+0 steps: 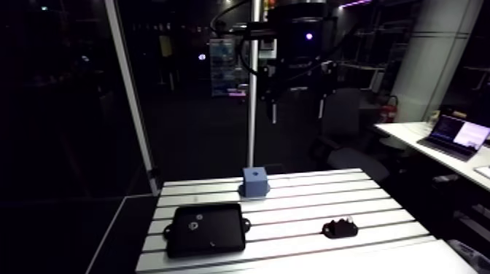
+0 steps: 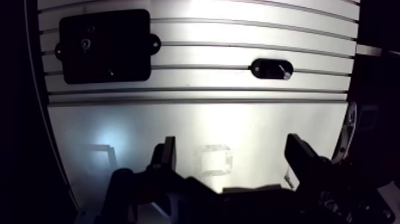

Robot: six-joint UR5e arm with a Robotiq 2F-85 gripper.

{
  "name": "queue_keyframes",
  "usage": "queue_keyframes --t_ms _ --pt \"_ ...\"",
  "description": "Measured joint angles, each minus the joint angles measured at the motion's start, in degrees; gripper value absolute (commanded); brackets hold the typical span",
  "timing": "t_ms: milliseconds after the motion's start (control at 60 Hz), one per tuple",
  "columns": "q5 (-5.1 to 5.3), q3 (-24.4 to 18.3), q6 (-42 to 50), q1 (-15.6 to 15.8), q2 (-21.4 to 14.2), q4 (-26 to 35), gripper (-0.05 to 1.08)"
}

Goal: Pick up the M10 bolt and insert it into the hex recess until seated.

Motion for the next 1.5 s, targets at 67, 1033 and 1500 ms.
queue_keyframes --t_ms 67,1033,1500 --pt "-0.06 1.1 -1.3 -1.4 -0.3 -1.5 0.01" --pt "7.09 14.7 -17.6 -20.3 2.2 -23.7 0.01" --pt "8.59 20.0 -19.3 -22.9 6.7 -32.9 0.01"
